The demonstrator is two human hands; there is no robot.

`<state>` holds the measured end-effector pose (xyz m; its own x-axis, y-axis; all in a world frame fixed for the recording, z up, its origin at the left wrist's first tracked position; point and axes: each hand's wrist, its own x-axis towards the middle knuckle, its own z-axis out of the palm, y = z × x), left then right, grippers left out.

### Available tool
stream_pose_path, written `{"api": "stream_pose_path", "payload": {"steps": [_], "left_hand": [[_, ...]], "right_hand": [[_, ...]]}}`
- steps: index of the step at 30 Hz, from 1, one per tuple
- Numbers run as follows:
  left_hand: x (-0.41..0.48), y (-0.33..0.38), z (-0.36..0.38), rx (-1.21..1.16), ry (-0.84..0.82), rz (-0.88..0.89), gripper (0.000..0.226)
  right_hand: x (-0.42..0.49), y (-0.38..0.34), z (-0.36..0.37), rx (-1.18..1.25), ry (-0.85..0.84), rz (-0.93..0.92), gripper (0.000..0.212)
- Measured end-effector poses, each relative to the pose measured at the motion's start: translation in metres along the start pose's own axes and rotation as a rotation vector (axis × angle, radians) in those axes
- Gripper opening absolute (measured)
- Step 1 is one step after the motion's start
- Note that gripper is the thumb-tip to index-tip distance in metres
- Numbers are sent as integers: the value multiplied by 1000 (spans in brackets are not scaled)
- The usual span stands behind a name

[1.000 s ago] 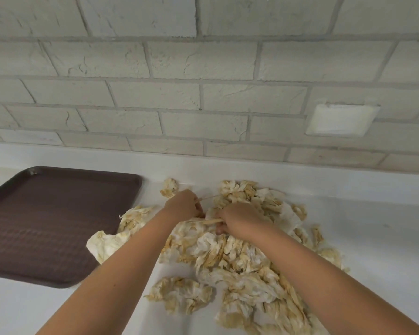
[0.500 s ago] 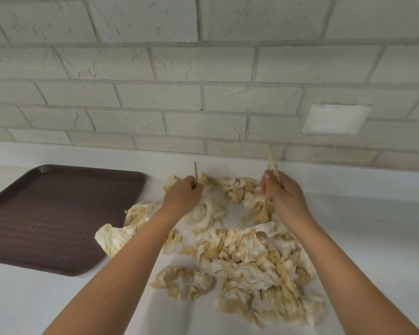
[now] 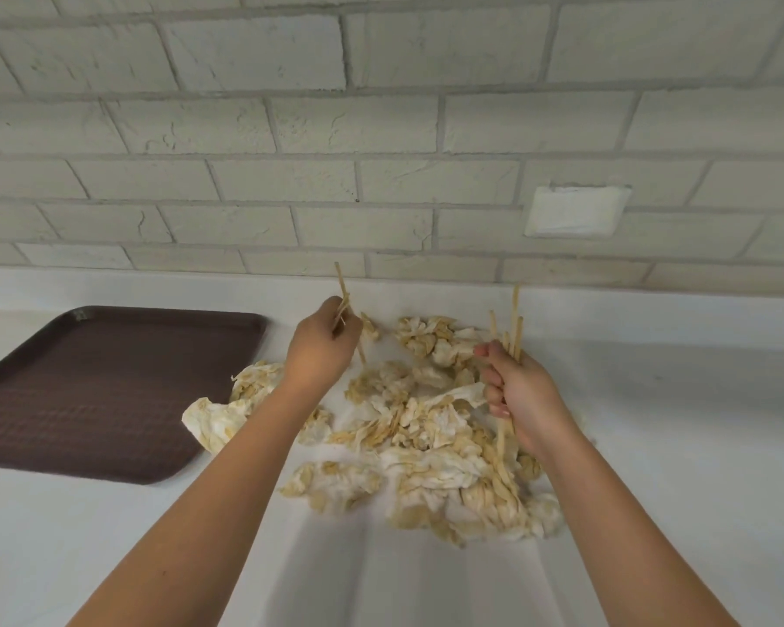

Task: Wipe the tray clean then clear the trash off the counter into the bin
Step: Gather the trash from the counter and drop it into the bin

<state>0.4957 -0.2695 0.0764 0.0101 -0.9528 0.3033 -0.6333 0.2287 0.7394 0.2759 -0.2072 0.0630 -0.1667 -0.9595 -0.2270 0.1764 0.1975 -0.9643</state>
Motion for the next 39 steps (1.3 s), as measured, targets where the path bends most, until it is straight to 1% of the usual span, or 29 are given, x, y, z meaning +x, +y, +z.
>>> {"api": "stream_pose_path", "payload": {"steps": [3, 5, 6, 7, 8, 10, 13, 16, 19, 22, 25, 28, 32, 35, 39], "left_hand": [[-4, 3, -1, -285, 97, -205, 23], [0, 6, -1, -515, 136, -444, 25], [0, 8, -2, -642, 109, -568, 26], [-2, 10, -1, -773, 53, -648, 27], [-6, 11, 1, -897, -9, -679, 28], [-21, 17, 8, -1097, -100, -674, 33], [-50, 28, 24, -1224, -177, -663, 39], [-75, 37, 41, -1258, -256, -649, 30], [-95, 38, 52, -1309, -332, -714, 18], [-107, 38, 54, -1306, -348, -770, 13], [-115, 40, 54, -1207, -350, -723, 9], [-126, 47, 51, -1035, -378, -613, 15], [-139, 61, 49, -831, -434, -500, 37], [-149, 72, 49, -818, -500, -438, 40], [-156, 78, 50, -793, -534, -402, 37]], "right_hand": [[-7, -3, -7, -5, 39, -17, 29], [-13, -5, -11, 78, 60, -4, 28], [-16, -6, -13, 109, 65, 11, 27], [-19, -7, -14, 123, 68, 25, 26], [-23, -7, -14, 126, 66, 37, 26], [-29, -6, -10, 137, 48, 63, 26], [-39, -3, 4, 121, 14, 59, 33], [-48, 1, 17, 10, 21, -1, 39], [-54, 7, 21, -112, -14, -1, 41], [-62, 10, 21, -92, -45, 7, 39], [-70, 12, 17, -32, -60, 5, 36], [-76, 12, 15, -4, -70, 4, 36], [-85, 9, 14, 83, -77, 50, 34], [-87, 9, 12, 59, -78, 37, 33], [-91, 13, 10, 31, -113, 19, 33]]}}
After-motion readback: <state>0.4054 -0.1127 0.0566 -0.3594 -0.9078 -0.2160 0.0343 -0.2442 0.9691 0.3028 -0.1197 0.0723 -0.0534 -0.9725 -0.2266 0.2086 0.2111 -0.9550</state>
